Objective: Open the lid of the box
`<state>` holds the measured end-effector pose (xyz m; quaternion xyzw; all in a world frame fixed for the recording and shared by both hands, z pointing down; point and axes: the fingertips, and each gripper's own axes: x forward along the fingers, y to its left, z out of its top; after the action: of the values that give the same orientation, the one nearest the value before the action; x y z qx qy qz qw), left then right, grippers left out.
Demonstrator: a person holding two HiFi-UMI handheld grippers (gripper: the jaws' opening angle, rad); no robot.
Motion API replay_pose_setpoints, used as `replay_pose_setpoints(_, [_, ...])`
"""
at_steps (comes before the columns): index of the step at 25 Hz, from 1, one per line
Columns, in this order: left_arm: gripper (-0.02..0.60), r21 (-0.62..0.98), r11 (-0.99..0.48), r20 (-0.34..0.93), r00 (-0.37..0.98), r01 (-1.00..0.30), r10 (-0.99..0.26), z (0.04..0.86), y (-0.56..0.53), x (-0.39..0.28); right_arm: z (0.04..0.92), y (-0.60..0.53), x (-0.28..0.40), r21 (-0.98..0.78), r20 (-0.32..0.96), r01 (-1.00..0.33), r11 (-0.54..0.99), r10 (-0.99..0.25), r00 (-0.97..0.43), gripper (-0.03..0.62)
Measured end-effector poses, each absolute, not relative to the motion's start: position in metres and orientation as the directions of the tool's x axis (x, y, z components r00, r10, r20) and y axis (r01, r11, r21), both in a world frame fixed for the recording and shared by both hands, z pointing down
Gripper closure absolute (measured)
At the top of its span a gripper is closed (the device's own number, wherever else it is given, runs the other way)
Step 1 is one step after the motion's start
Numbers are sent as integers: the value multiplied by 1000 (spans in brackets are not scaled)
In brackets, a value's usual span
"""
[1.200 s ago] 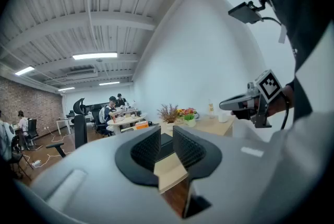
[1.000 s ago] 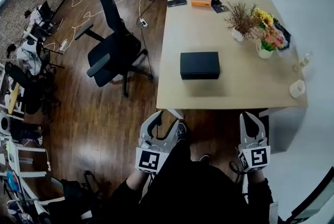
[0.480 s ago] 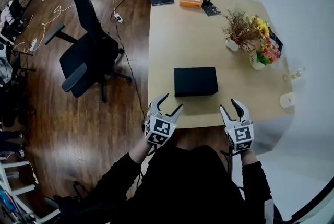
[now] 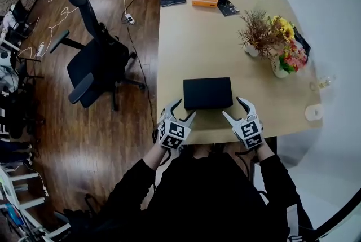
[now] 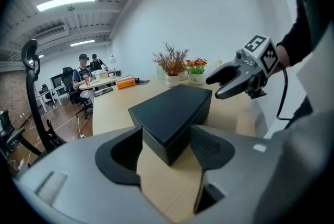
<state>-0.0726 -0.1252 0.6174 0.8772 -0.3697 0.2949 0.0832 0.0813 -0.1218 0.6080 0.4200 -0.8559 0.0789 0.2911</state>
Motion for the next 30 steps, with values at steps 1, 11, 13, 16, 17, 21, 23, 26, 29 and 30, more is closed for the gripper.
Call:
replay_pose_setpoints(1, [310,-82,-714,589,544,-696,-598,620,-127,-71,612,-125,81,110,566,-753,648,-664,-489,282])
replay_pose_setpoints(11, [310,-188,-702,612,477,-687,-631,626,-134,-65,626,-141,67,196,571,-606,771,-592,-569,198])
replay_pose_setpoints(13, [307,-212,-709,611,475,-673,-633,625,-134,-63,628,-143,67,236,580,-590,772,-599,-552,233])
replay_pose_setpoints(16, [302,-225,-713,603,479,-664,-637,625,-135,-62,627,-145,70,253,588,-578,776,-597,-545,263])
replay_pose_setpoints(17, [302,-227,-712,598,482,-665,-640,627,-136,-63,627,-145,70,241,592,-578,780,-589,-549,267])
replay_pose_setpoints(21, [302,-221,-692,574,482,-688,-662,628,-139,-65,624,-147,70,193,608,-583,789,-563,-560,278])
replay_pose_setpoints(23, [302,-204,-685,565,487,-699,-666,627,-138,-63,625,-148,71,178,608,-590,787,-560,-563,279])
replay_pose_setpoints(26, [304,-179,-682,558,498,-709,-664,627,-137,-60,626,-147,73,129,604,-607,784,-548,-579,281])
replay_pose_setpoints(29, [304,-156,-679,559,503,-717,-659,626,-136,-60,625,-146,72,60,595,-624,779,-529,-604,281])
replay_pose_setpoints(30, [304,-132,-674,560,507,-726,-655,626,-136,-61,624,-146,72,44,593,-627,778,-525,-610,281])
